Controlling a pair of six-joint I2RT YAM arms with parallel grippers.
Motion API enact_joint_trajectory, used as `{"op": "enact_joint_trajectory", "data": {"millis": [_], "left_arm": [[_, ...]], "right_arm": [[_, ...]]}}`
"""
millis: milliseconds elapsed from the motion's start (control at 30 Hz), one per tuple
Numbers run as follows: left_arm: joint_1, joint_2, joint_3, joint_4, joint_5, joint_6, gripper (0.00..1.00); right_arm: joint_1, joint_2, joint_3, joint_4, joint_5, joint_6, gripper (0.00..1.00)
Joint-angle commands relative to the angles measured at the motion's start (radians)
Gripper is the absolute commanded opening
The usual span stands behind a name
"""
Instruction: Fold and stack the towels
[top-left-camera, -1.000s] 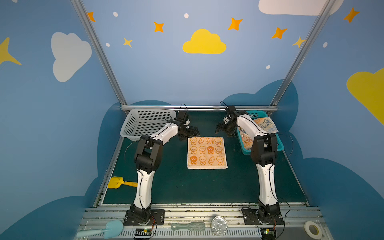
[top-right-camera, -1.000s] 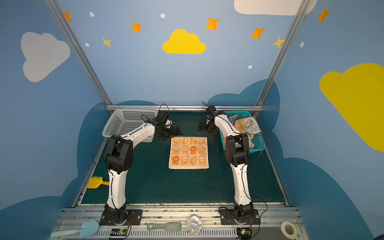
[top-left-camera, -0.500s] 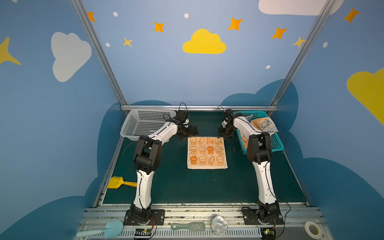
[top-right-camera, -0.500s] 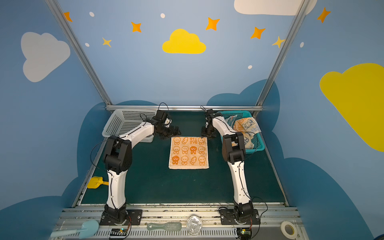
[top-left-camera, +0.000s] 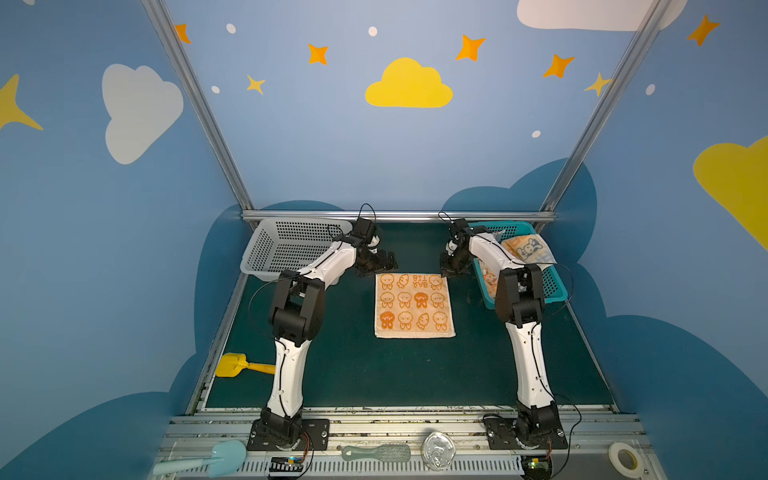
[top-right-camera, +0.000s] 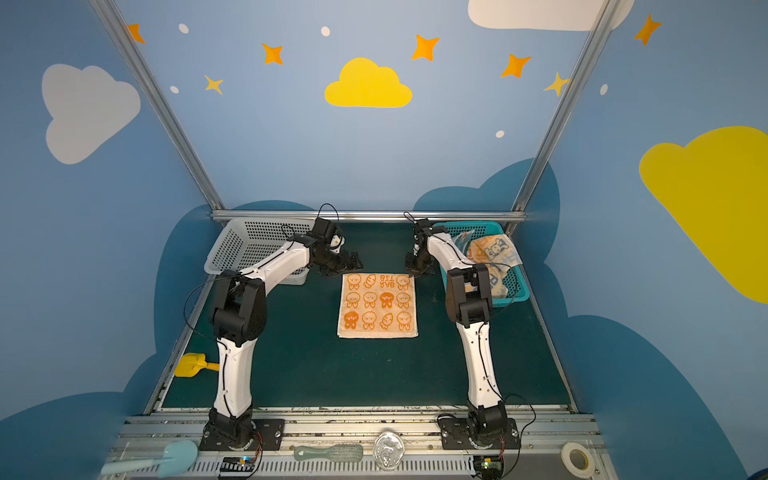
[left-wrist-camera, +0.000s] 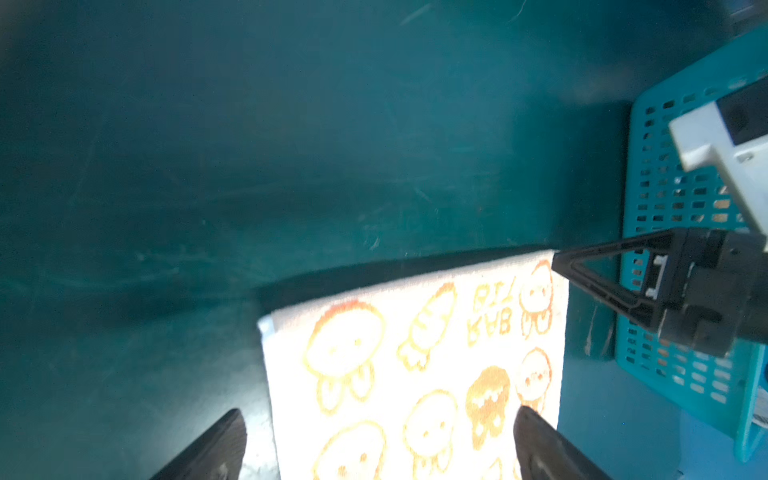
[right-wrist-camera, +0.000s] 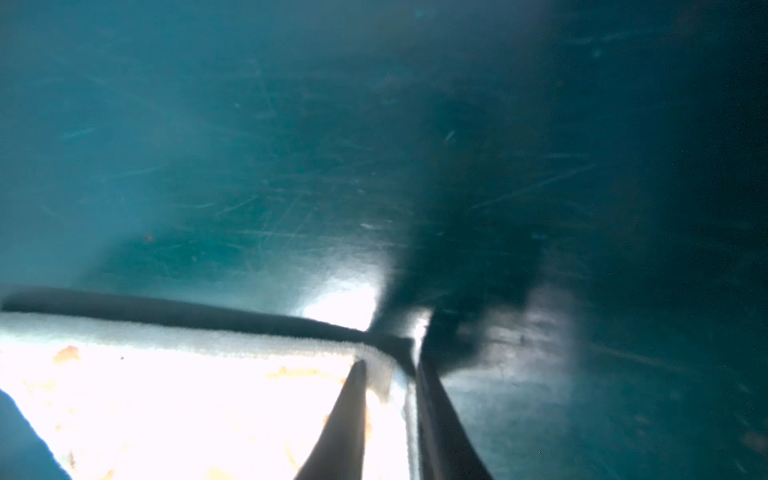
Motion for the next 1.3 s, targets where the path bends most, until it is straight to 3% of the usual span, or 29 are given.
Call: {"op": "enact_joint_trajectory", "data": {"millis": [0, 200, 333, 500, 633, 767, 1267], "left_arm": [[0.012, 0.067, 0.074, -0.094, -0.01, 0.055, 0.99], [0.015, 0.149, 0.159, -0.156, -0.01, 0.098, 0.97], [0.02, 0.184, 0.199, -0.186, -0.044, 0.112, 0.94], [0.026, 0.225, 0.233, -0.201, -0.039, 0.126, 0.82], [0.026, 0.245, 0.24, -0.204, -0.043, 0.135, 0.62], [0.026, 0.245, 0.225, -0.21, -0.066, 0.151, 0.53], [0.014, 0.291, 0.283, -0.215, -0.151, 0.211, 0.44]], "right_arm": [[-0.001, 0.035, -0.027, -0.003, -0.009, 0.0, 0.1], [-0.001, 0.033, -0.031, 0.001, -0.014, -0.004, 0.01], [-0.002, 0.032, -0.034, 0.003, -0.019, -0.007, 0.0], [-0.006, 0.027, -0.042, 0.007, -0.022, -0.009, 0.0], [-0.006, 0.021, -0.057, 0.016, -0.024, -0.01, 0.0], [-0.008, 0.015, -0.074, 0.021, -0.024, -0.012, 0.0], [-0.021, -0.007, -0.107, 0.038, -0.043, -0.018, 0.0]]}}
